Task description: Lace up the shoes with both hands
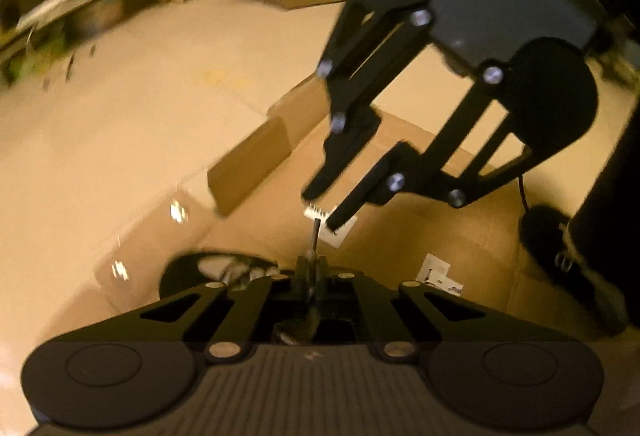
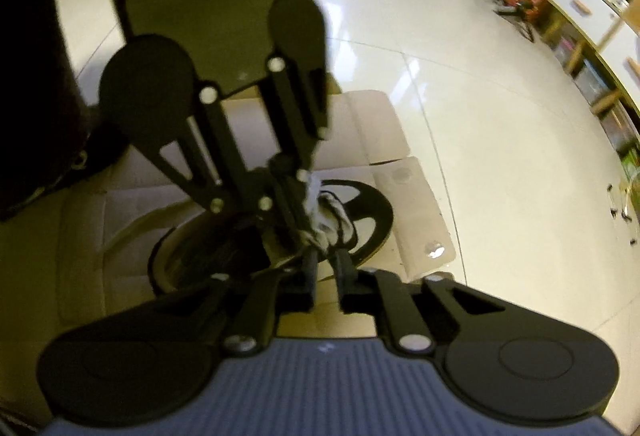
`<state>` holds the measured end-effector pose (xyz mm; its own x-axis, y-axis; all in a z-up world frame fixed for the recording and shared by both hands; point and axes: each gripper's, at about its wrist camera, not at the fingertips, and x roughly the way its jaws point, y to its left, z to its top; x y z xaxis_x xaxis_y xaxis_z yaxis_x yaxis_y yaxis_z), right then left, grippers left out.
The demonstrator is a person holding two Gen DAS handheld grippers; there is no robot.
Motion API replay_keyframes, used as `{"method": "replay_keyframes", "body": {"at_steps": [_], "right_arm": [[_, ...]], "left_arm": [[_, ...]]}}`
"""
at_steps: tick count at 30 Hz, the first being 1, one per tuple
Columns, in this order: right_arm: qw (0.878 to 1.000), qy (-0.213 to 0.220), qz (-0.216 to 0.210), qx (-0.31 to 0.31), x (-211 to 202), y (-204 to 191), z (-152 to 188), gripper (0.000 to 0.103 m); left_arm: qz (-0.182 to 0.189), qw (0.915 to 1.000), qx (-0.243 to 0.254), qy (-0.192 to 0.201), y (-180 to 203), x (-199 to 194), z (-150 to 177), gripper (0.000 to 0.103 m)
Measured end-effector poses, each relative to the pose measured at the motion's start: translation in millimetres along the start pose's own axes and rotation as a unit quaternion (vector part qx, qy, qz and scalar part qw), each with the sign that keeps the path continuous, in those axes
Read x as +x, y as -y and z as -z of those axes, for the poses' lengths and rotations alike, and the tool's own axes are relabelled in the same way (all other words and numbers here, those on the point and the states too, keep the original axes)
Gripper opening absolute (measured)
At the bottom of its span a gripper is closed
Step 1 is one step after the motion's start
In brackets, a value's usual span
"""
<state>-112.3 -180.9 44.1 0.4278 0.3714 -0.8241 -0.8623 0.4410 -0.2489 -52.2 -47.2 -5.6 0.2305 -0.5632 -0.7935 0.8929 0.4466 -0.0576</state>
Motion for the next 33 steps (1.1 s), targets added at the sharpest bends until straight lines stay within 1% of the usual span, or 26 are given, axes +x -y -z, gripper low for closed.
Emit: {"method": "replay_keyframes", "body": {"at_steps": [3, 6, 7, 9, 11, 13, 16, 17, 18, 20, 21, 22, 23, 25, 26, 28, 29, 30, 31, 33], "right_arm": [[0.999, -0.003, -0.004, 0.037, 2, 3, 2, 0.025], [0.997, -0.011, -0.02, 0.071, 11, -2, 4, 0.029], [0.997, -0.013, -0.022, 0.074, 12, -2, 3, 0.03], [0.994, -0.033, -0.027, 0.098, 25, -8, 6, 0.033], [0.992, -0.037, -0.033, 0.117, 35, -12, 7, 0.034], [0.99, -0.042, -0.026, 0.131, 40, -14, 8, 0.034], [0.988, -0.045, -0.021, 0.143, 47, -12, 10, 0.031], [0.985, -0.042, -0.031, 0.164, 47, -8, 12, 0.023], [0.981, -0.039, -0.042, 0.186, 48, -4, 15, 0.018], [0.966, -0.029, -0.063, 0.248, 48, 10, 23, 0.014], [0.945, -0.02, -0.09, 0.315, 49, 25, 35, 0.012], [0.934, -0.017, -0.101, 0.343, 49, 32, 39, 0.011], [0.912, -0.012, -0.12, 0.391, 50, 43, 50, 0.009], [0.859, 0.0, -0.161, 0.486, 54, 60, 76, 0.008], [0.844, 0.004, -0.17, 0.508, 56, 63, 83, 0.008], [0.81, 0.012, -0.192, 0.554, 59, 69, 97, 0.008], [0.807, 0.012, -0.194, 0.558, 60, 70, 97, 0.008], [0.796, 0.014, -0.201, 0.57, 62, 71, 100, 0.008], [0.789, 0.015, -0.205, 0.578, 63, 72, 104, 0.008], [0.787, 0.016, -0.208, 0.581, 62, 73, 105, 0.008]], "left_arm": [[0.004, 0.998, -0.057, -0.027, -10, 0, 4, 0.002], [0.006, 0.9947, -0.091, -0.047, -16, 1, 6, 0.002], [0.004, 0.9942, -0.095, -0.049, -17, 1, 6, 0.002], [0.001, 0.9938, -0.098, -0.053, -16, 3, 5, 0.002], [0.0, 0.9936, -0.097, -0.058, -15, 6, 4, 0.002], [-0.001, 0.9932, -0.097, -0.065, -13, 10, 4, 0.002], [-0.001, 0.9923, -0.1, -0.073, -12, 15, 4, 0.002], [-0.002, 0.9921, -0.1, -0.075, -12, 16, 4, 0.002], [-0.003, 0.9918, -0.101, -0.078, -12, 18, 4, 0.002], [-0.002, 0.9912, -0.104, -0.083, -12, 20, 4, 0.002], [-0.001, 0.9908, -0.106, -0.085, -12, 22, 3, 0.002], [0.001, 0.9904, -0.108, -0.086, -13, 22, 3, 0.002], [0.004, 0.9898, -0.112, -0.088, -14, 24, 2, 0.002], [0.013, 0.9884, -0.117, -0.096, -16, 28, 0, 0.002], [0.017, 0.9874, -0.121, -0.1, -17, 29, -1, 0.002], [0.024, 0.9856, -0.127, -0.109, -19, 33, -3, 0.002], [0.023, 0.9848, -0.13, -0.113, -21, 35, -4, 0.002], [0.021, 0.9837, -0.133, -0.12, -23, 38, -5, 0.002], [0.02, 0.9828, -0.135, -0.124, -25, 41, -5, 0.002], [0.029, 0.9799, -0.147, -0.132, -30, 45, -6, 0.002]]}}
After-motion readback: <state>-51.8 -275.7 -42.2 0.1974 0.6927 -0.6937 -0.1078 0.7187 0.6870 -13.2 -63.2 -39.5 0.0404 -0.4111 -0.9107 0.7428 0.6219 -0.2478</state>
